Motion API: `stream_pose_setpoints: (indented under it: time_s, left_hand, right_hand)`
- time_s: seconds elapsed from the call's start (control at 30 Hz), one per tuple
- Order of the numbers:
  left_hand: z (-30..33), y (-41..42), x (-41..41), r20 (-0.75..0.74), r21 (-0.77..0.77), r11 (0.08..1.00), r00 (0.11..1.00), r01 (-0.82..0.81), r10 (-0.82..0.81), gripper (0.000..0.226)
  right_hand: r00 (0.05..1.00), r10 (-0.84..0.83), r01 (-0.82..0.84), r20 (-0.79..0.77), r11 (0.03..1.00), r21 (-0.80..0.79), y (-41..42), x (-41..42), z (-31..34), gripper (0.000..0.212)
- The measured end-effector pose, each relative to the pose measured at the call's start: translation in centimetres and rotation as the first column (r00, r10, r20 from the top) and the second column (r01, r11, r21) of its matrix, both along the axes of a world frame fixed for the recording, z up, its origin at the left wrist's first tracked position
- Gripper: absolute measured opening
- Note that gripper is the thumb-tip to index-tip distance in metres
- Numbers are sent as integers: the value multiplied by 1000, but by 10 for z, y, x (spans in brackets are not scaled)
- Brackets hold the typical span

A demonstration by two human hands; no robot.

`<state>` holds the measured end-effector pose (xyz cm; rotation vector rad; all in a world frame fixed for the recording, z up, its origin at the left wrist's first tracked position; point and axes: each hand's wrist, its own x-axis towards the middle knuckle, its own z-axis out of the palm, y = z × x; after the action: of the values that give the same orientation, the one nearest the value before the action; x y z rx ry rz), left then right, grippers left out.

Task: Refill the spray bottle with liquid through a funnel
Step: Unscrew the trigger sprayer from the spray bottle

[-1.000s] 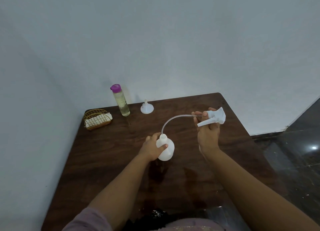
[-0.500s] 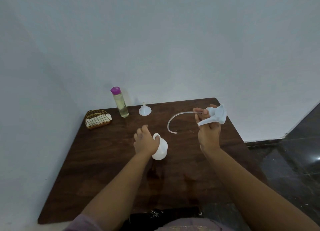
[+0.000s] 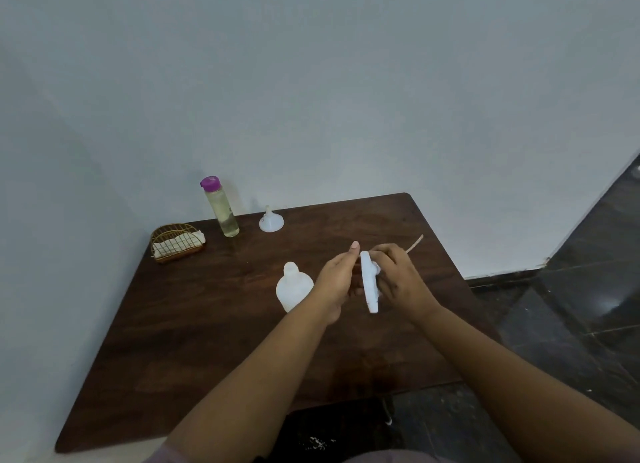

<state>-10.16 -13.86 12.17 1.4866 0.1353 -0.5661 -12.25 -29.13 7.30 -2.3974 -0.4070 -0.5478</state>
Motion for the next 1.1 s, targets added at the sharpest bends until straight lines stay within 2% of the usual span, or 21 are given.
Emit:
stream_pose_setpoints:
  time_s: [0.07,0.13,0.23,0.37,0.5,0.63,0.7,0.77,0.83,0.93,1.03,1.1]
  left_hand:
    - [-4,-5,-4,-47,9,1000,999,10,-10,39]
    - [-11,-7,-7,-24,11,999,999,48,-48,39]
    - [-20,-7,-11,-27,-37,993,994,109,-110,33]
    - [-37,-10,-11,-89,-92,994,993,67,-75,31]
    - [-59,-17,-7,-152,-56,998,988,-15,6,30]
    - [-83,-23,-4,-226,-49,994,971,-93,79,30]
    - [-93,-25,-2,-250,-89,987,962,-136,110,29]
    - [-104,-28,0,-248,-89,983,960,-159,132,30]
    - [-115,-30,1,-224,-37,989,966,-142,130,32]
    - [-134,-31,0,-177,74,994,980,-80,92,34]
    - [-152,-29,2,-69,292,956,998,20,0,37]
    - [-158,-29,4,-42,364,929,998,65,-54,38]
  right_hand:
    - [999,38,-39,-13,998,-53,-7,-5,-1,33]
    - [996,78,-81,-41,994,-73,-13,-8,-2,40]
    - [988,115,-121,-102,991,-59,-21,-6,-6,30]
    - [972,157,-162,-174,987,-10,-23,4,-19,33]
    - [979,9,10,-202,996,93,-22,0,-33,31]
    - [906,-151,268,-396,927,261,-28,-6,-53,29]
    - [848,-179,302,-500,937,175,-33,-5,-67,33]
    - [733,-173,336,-658,933,128,-35,-5,-79,39]
    - [645,-154,397,-749,904,156,-34,-5,-91,36]
    - [653,-155,397,-742,904,161,-31,-5,-102,29]
    - [644,-173,403,-745,904,139,-29,-3,-107,34]
    - [634,-184,399,-751,910,114,-27,1,-110,38]
